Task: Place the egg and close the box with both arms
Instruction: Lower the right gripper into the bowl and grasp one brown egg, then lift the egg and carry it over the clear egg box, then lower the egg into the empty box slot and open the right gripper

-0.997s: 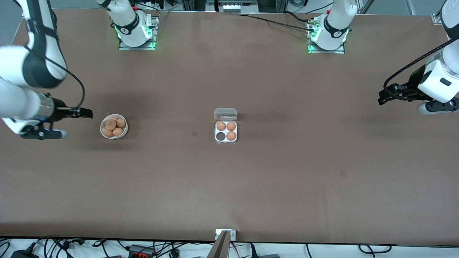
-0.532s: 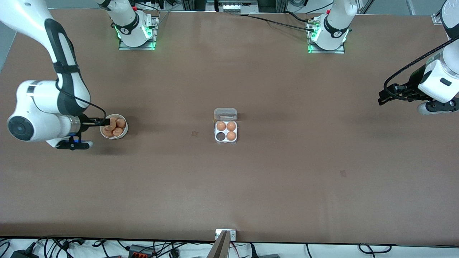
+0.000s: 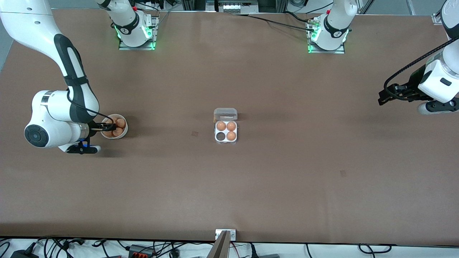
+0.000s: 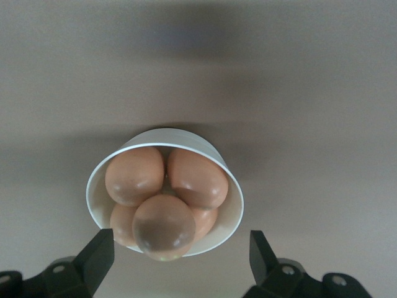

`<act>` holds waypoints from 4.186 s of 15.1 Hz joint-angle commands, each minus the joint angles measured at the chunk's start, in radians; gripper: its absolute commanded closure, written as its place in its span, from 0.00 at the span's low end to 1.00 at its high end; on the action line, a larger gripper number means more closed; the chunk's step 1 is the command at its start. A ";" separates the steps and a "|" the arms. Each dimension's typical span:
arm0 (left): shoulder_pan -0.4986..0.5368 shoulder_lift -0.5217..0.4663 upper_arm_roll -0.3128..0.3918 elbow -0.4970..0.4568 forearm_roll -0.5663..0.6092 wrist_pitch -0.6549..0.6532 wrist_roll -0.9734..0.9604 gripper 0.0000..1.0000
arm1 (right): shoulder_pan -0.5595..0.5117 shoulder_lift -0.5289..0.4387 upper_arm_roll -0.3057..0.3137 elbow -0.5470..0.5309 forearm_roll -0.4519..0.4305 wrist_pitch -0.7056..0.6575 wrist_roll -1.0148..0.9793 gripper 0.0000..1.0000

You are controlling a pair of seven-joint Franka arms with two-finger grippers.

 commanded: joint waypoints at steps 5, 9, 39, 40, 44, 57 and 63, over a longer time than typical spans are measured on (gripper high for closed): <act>0.015 -0.013 -0.004 -0.019 -0.005 0.010 0.019 0.00 | -0.002 0.018 0.007 0.007 0.006 0.007 0.018 0.25; 0.015 -0.010 -0.004 -0.017 -0.005 0.010 0.019 0.00 | -0.005 0.021 0.007 0.010 0.008 0.006 0.024 0.26; 0.013 0.065 -0.006 0.061 -0.014 -0.070 0.146 0.97 | 0.134 0.004 0.133 0.348 0.048 -0.096 -0.105 1.00; 0.015 0.065 -0.006 0.061 -0.015 -0.072 0.146 0.97 | 0.165 0.007 0.133 0.350 0.048 -0.048 -0.100 1.00; 0.012 0.065 -0.006 0.061 -0.015 -0.075 0.148 0.96 | 0.294 0.038 0.134 0.350 0.048 0.117 0.021 1.00; 0.001 0.079 -0.006 0.093 -0.015 -0.125 0.152 1.00 | 0.559 0.188 0.133 0.352 0.043 0.421 0.495 1.00; -0.008 0.134 -0.007 0.164 -0.017 -0.202 0.154 1.00 | 0.589 0.237 0.131 0.352 0.037 0.498 0.500 1.00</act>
